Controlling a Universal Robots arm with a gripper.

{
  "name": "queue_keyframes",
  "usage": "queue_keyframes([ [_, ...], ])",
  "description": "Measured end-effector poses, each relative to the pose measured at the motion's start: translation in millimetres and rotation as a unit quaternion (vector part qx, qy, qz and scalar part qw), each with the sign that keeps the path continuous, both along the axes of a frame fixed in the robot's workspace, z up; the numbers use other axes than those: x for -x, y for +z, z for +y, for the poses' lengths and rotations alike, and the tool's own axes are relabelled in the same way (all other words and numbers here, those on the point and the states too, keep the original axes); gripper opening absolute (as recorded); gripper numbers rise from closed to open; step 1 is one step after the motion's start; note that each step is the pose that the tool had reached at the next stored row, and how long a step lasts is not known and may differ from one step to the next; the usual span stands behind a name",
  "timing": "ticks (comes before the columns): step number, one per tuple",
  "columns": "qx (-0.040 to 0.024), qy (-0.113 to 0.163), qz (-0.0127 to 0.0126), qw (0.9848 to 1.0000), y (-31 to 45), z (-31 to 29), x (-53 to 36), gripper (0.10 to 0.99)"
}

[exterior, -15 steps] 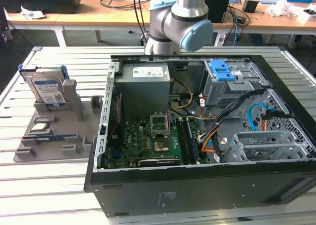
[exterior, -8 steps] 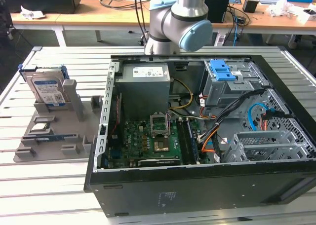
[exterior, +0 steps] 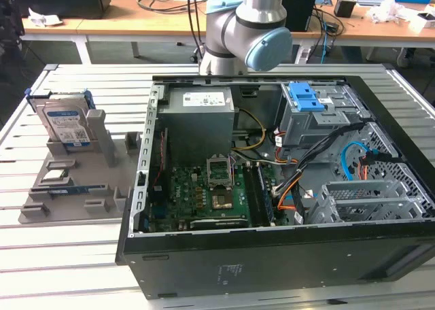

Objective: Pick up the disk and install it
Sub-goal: 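Pick up the disk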

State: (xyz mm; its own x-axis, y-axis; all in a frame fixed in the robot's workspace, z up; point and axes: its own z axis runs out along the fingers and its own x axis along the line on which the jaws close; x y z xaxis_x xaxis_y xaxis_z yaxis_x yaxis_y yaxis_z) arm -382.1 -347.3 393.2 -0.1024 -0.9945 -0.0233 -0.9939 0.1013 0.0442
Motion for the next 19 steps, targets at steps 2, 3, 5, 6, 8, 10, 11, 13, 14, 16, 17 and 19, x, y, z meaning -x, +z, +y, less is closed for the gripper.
queue_keyframes([
  [2,0.0000,0.001,0.0001,1.0000,0.1,8.3,-3.8,0.541],
  [3,0.0000,0.001,0.0000,1.0000,0.0,10.8,-5.0,0.541],
  [5,0.0000,0.002,0.0000,1.0000,0.0,15.1,-7.4,0.541],
  [6,0.0000,0.002,0.0000,1.0000,0.0,17.6,-9.0,0.541],
  [8,0.0000,0.003,0.0000,1.0000,0.0,21.8,-11.8,0.541],
  [10,0.0000,0.004,0.0000,1.0000,0.0,24.9,-13.9,0.541],
  [11,0.0000,0.004,0.0000,1.0000,0.0,26.5,-15.0,0.541],
  [13,0.0000,0.004,0.0001,1.0000,0.1,30.7,-17.6,0.541],
  [14,0.0000,0.005,0.0000,1.0000,0.0,33.3,-19.2,0.541],
  [16,0.0000,0.005,0.0000,1.0000,0.0,36.2,-21.0,0.541],
  [17,0.0000,0.005,0.0000,1.0000,-0.1,38.6,-22.7,0.541],
  [19,0.0000,0.006,0.0000,1.0000,-0.2,40.7,-24.5,0.541],
])
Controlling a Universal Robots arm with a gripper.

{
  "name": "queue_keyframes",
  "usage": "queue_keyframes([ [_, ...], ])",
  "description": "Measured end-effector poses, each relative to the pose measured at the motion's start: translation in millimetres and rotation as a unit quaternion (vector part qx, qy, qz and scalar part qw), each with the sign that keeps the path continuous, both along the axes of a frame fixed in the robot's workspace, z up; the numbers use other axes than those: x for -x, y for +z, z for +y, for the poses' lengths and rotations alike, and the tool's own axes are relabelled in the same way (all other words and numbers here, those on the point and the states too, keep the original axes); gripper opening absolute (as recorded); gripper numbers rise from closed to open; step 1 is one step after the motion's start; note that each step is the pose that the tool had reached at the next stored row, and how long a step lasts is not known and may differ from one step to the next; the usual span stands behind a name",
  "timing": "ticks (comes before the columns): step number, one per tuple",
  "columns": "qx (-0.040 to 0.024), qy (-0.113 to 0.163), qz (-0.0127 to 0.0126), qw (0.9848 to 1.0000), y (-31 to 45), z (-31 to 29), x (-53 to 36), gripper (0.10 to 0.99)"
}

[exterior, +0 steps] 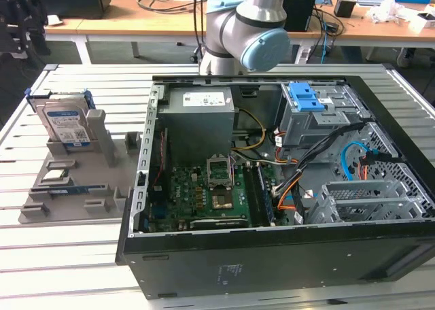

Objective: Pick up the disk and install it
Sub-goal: 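Pick up the disk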

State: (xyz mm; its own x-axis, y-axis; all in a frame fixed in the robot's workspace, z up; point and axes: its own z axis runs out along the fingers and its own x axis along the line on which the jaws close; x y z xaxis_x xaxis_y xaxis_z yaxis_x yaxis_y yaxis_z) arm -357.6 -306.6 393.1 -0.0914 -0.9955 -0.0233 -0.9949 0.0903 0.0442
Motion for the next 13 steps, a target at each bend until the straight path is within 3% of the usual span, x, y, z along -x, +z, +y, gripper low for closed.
queue_keyframes([
  [7,0.0009,0.001,0.0002,1.0000,-4.1,11.1,-9.3,0.541],
  [13,0.0023,0.002,0.0007,1.0000,-16.5,11.9,-12.3,0.541],
])
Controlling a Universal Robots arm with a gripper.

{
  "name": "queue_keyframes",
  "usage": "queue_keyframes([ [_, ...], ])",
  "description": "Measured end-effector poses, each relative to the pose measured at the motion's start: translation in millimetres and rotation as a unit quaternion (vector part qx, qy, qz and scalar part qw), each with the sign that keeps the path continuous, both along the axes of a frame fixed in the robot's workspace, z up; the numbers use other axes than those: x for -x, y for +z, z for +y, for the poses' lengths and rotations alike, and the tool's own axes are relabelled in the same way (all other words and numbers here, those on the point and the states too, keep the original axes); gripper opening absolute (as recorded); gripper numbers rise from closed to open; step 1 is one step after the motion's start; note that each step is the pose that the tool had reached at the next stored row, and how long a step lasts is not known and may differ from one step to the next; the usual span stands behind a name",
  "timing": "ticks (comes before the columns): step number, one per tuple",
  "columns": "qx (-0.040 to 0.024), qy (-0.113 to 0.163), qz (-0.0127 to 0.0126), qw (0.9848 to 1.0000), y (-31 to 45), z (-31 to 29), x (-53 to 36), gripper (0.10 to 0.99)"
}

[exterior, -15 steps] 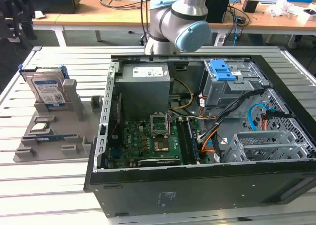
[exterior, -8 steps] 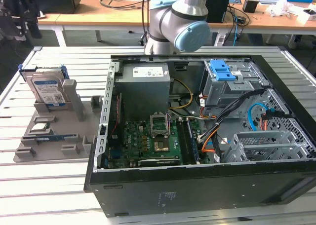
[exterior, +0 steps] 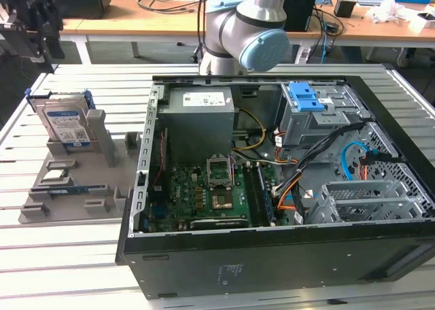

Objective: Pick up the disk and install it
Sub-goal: 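Pick up the disk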

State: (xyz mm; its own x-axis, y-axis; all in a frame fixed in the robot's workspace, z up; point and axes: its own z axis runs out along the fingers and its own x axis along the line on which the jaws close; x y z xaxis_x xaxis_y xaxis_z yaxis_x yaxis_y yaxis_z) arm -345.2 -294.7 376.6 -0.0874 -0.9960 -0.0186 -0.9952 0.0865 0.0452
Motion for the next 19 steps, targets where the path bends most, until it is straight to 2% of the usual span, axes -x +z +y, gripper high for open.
queue_keyframes([
  [5,0.0001,0.019,0.0002,0.9998,-5.1,-1.6,0.5,0.541],
  [9,-0.0002,0.035,0.0000,0.9994,-9.0,-3.2,4.2,0.541],
  [16,0.0000,0.035,0.0002,0.9994,-26.0,-5.5,12.0,0.541],
  [19,0.0007,0.035,0.0001,0.9994,-33.8,-11.5,14.5,0.541],
])
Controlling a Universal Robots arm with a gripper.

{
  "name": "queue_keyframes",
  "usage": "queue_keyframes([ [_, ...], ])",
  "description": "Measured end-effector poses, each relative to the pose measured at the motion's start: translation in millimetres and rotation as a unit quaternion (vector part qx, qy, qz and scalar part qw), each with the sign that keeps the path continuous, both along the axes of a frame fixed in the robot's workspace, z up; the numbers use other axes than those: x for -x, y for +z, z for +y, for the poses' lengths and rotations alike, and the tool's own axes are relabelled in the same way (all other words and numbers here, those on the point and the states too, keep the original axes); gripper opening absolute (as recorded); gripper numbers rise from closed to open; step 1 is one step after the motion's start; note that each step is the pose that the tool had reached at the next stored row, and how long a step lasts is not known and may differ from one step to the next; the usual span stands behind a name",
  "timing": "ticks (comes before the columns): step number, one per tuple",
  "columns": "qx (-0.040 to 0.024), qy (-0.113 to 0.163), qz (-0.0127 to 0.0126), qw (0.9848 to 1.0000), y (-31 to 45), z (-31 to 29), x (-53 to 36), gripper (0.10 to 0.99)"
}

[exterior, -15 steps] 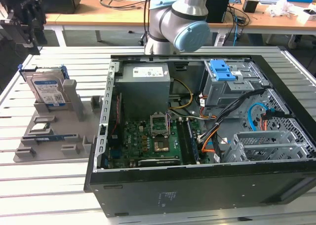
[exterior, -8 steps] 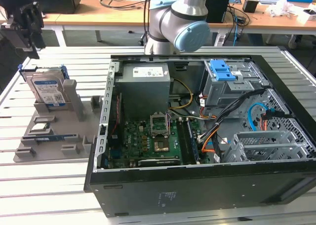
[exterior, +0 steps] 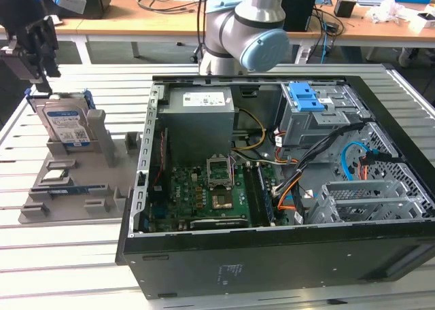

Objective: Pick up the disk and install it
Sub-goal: 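Pick up the disk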

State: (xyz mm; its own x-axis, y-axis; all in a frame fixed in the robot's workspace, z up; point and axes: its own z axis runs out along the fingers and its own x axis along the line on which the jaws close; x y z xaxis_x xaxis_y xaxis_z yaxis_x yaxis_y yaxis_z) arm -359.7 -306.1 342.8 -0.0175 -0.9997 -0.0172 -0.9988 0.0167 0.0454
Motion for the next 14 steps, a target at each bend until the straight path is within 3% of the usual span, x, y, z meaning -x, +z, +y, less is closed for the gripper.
queue_keyframes([
  [7,0.0005,0.001,0.0001,1.0000,-12.5,-10.1,1.4,0.541],
  [14,0.0005,0.019,0.0001,0.9998,-25.8,-10.1,2.0,0.541],
])
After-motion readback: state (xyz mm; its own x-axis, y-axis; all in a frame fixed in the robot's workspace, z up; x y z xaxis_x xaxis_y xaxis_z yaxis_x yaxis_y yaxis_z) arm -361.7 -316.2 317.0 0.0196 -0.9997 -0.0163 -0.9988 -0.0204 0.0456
